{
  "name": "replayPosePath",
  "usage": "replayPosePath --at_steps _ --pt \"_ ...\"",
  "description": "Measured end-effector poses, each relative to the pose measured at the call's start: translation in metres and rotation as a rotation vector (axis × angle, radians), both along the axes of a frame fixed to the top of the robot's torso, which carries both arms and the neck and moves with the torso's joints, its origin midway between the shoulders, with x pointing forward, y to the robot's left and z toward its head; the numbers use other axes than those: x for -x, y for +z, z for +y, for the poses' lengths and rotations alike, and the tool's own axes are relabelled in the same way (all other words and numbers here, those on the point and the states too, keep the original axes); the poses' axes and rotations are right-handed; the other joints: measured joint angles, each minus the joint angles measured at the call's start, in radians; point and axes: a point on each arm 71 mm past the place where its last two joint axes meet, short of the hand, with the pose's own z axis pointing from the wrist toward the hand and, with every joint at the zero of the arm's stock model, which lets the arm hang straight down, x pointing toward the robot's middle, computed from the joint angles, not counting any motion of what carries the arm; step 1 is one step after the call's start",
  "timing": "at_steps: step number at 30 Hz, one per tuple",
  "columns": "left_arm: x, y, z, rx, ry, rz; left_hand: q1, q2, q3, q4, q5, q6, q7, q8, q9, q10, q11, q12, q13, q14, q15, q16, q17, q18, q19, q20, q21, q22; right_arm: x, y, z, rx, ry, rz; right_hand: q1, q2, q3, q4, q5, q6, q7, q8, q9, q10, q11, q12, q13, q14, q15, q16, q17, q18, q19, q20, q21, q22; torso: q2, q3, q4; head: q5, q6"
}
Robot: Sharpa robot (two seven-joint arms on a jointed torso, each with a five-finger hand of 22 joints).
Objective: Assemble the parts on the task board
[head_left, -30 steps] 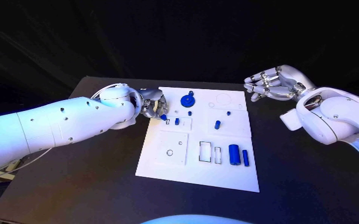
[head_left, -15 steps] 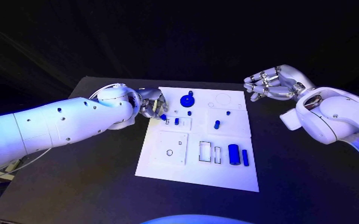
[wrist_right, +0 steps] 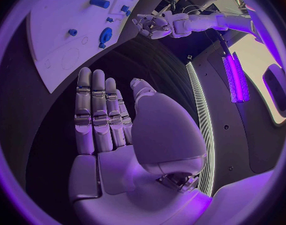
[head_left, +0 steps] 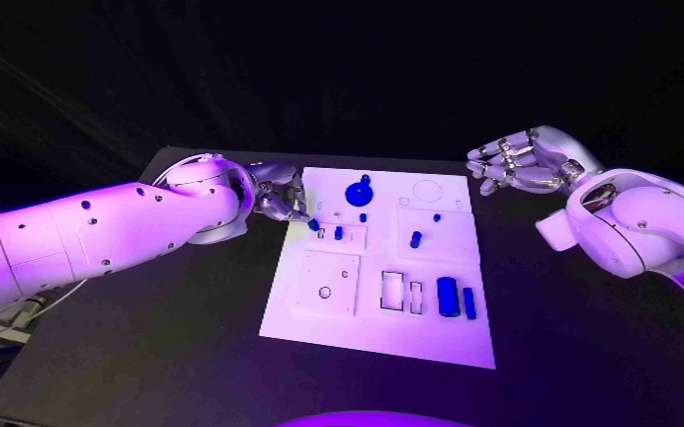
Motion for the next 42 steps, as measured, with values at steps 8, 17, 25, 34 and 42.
replayPosePath --at_steps 8,17,25,34,42 --pt "0.001 -0.001 -0.016 -0.03 0.02 0.033 -0.134 0.009 -0.202 0.011 0.0 -0.033 -0.028 0.072 0.028 0.14 -0.023 0.049 0.094 -0.001 -0.022 0.057 0.001 -0.04 0.108 -0.028 0.138 0.198 0.0 0.0 0.0 0.0 0.0 0.0 0.0 0.0 0.0 0.0 0.0 0.0 0.0 0.0 0.0 0.0 0.0 0.0 0.0 0.0 0.0 0.0 0.0 0.0 0.0 0.0 0.0 0.0 0.001 0.0001 -0.0016 0.004 0.002" --pt "-0.004 -0.003 -0.027 -0.139 0.068 0.046 -0.078 0.05 -0.413 0.012 0.0 -0.043 -0.032 0.138 0.053 0.188 -0.032 0.093 0.208 0.0 -0.029 0.057 0.001 -0.055 0.115 -0.035 0.161 0.239 0.0 0.0 0.001 0.0 0.003 0.001 0.0 0.0 0.0 0.0 0.0 0.0 0.0 0.0 0.0 0.0 0.0 0.0 0.0 0.0 0.0 0.0 0.0 0.0 0.0 0.0 0.0 0.0 0.002 0.0006 -0.0012 0.005 0.0" --pt "-0.006 -0.006 -0.028 -0.214 0.098 0.053 -0.046 0.051 -0.442 0.012 0.0 -0.048 -0.037 0.158 0.064 0.191 -0.035 0.097 0.225 0.0 -0.029 0.057 0.001 -0.055 0.117 -0.037 0.165 0.245 0.0 0.0 0.003 -0.001 0.005 0.001 0.0 0.0 0.0 0.0 0.0 0.0 0.0 0.0 0.0 0.0 0.0 0.0 0.0 0.0 0.0 0.0 0.0 0.0 0.0 0.0 0.0 -0.002 0.002 -0.0006 -0.0004 0.004 -0.001" --pt "-0.006 -0.006 -0.032 -0.253 0.099 0.054 -0.008 0.063 -0.456 0.012 0.0 -0.045 -0.041 0.193 0.085 0.195 -0.039 0.104 0.247 0.0 -0.036 0.057 0.001 -0.054 0.121 -0.041 0.169 0.252 0.0 -0.001 0.003 -0.001 0.006 0.003 0.0 0.0 0.0 0.0 0.0 0.0 0.0 0.0 0.0 0.0 0.0 0.0 0.0 0.0 0.0 0.0 0.0 0.0 0.0 0.0 0.0 -0.002 0.002 -0.0012 0.0001 0.003 -0.003" --pt "-0.006 -0.006 -0.039 -0.256 0.085 0.051 0.0 0.063 -0.459 0.009 0.0 -0.048 -0.044 0.199 0.091 0.198 -0.042 0.104 0.25 0.0 -0.036 0.057 0.0 -0.055 0.121 -0.041 0.169 0.253 0.0 -0.002 0.004 -0.001 0.007 0.004 0.0 0.0 0.0 0.0 0.0 0.0 0.0 0.0 0.0 0.0 0.0 0.0 0.0 0.0 0.0 0.0 0.0 0.0 0.0 0.0 0.0 -0.002 0.002 -0.0012 0.0004 0.003 -0.003"
